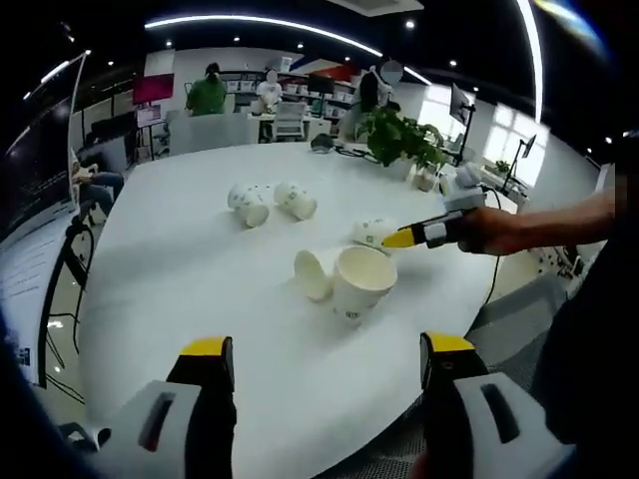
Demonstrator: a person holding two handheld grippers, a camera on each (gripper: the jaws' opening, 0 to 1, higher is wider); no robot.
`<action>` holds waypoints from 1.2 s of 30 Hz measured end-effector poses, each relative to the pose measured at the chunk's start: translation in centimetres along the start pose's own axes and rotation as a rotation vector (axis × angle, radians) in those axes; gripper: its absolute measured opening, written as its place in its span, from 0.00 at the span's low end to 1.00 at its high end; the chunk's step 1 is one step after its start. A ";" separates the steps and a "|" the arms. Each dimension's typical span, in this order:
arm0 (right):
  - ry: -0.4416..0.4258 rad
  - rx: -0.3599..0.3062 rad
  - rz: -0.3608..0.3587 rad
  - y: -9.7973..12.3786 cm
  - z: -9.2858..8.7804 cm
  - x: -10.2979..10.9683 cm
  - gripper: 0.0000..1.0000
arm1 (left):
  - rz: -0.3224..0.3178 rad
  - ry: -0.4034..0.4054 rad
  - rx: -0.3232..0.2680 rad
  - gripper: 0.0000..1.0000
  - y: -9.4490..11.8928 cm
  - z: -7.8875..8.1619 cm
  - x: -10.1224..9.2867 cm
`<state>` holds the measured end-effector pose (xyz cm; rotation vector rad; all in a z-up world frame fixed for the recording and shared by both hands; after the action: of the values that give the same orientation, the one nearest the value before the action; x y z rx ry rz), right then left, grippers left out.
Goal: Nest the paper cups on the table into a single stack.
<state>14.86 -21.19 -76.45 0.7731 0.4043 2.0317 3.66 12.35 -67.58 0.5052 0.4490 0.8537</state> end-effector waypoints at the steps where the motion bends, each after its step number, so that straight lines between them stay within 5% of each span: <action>1: -0.011 -0.006 -0.008 -0.1 0.1 0.1 0.65 | 0.001 -0.005 0.007 0.74 0.0 0.0 0.1; 16: -0.170 -0.104 -0.036 -3.1 0.4 -1.5 0.48 | 0.045 0.002 0.029 0.73 1.6 -0.2 0.3; 24: -0.214 -0.162 -0.022 -3.5 1.1 -1.4 0.00 | 0.061 0.021 0.038 0.72 2.0 -0.8 0.0; 31: -0.179 -0.161 0.011 -3.1 1.8 -1.0 0.00 | 0.069 0.025 0.031 0.71 1.9 -0.7 0.1; 36: -0.050 -0.099 0.026 -2.1 2.2 -0.4 0.00 | 0.073 0.028 0.019 0.71 1.7 -0.6 0.1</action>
<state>17.81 -20.38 -76.16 0.7703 0.2640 2.0361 2.36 13.49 -67.04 0.5305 0.4666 0.9286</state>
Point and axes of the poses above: the point that each gripper's makers call its tool centre point, and the gripper's own axes: y roughly backward along the fingers, x roughly to its left, z roughly out of its top, the point moved 9 cm from there along y, roughly backward along the fingers
